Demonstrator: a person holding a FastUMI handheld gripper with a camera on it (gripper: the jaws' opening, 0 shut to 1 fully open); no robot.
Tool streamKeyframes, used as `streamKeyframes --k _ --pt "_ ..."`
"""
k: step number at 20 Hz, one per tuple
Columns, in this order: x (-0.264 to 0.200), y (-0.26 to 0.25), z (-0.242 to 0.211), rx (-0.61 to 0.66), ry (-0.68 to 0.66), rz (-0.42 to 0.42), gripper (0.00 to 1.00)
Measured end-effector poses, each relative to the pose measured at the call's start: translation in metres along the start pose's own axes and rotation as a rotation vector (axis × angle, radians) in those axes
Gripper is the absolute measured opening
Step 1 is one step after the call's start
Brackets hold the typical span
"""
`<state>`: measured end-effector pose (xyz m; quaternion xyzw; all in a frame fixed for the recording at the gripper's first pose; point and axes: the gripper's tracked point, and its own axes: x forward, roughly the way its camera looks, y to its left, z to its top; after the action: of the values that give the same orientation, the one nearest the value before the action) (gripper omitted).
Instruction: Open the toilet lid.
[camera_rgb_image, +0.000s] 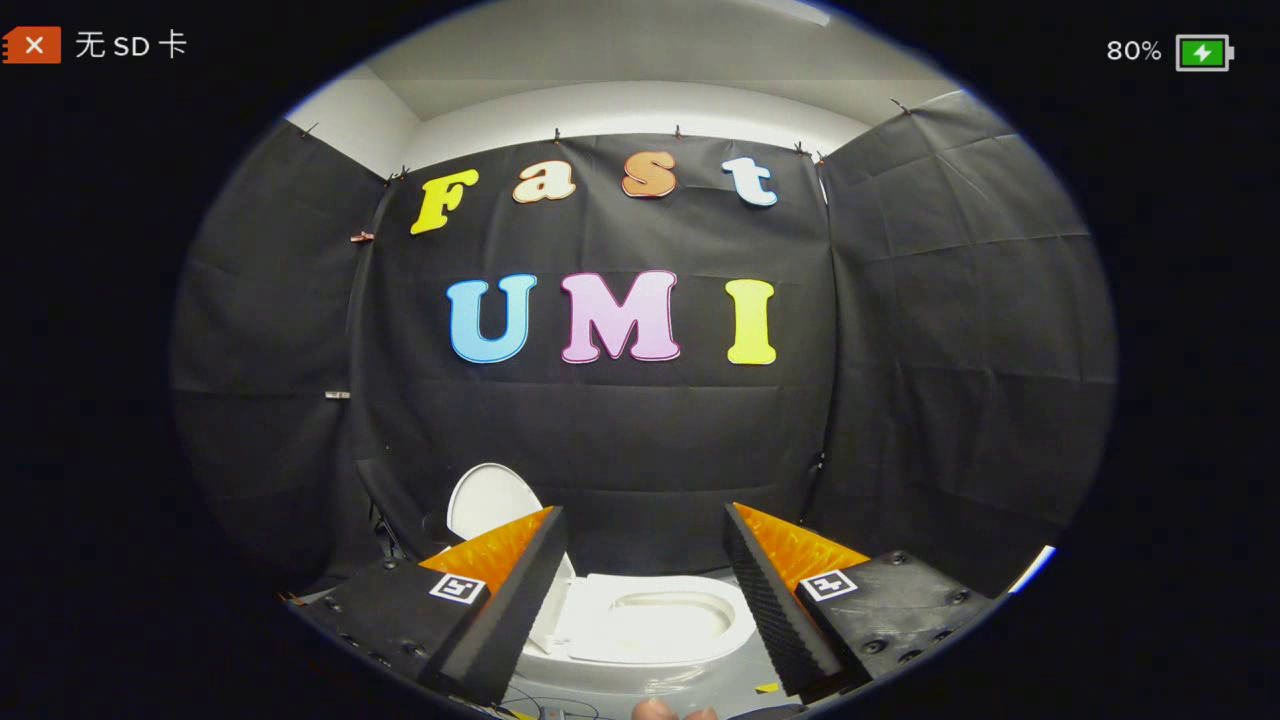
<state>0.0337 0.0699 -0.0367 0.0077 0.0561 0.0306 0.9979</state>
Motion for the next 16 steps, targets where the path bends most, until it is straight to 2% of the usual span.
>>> streamKeyframes --k 16 --pt "0.028 -0.02 -0.015 -0.034 0.045 -0.02 0.98"
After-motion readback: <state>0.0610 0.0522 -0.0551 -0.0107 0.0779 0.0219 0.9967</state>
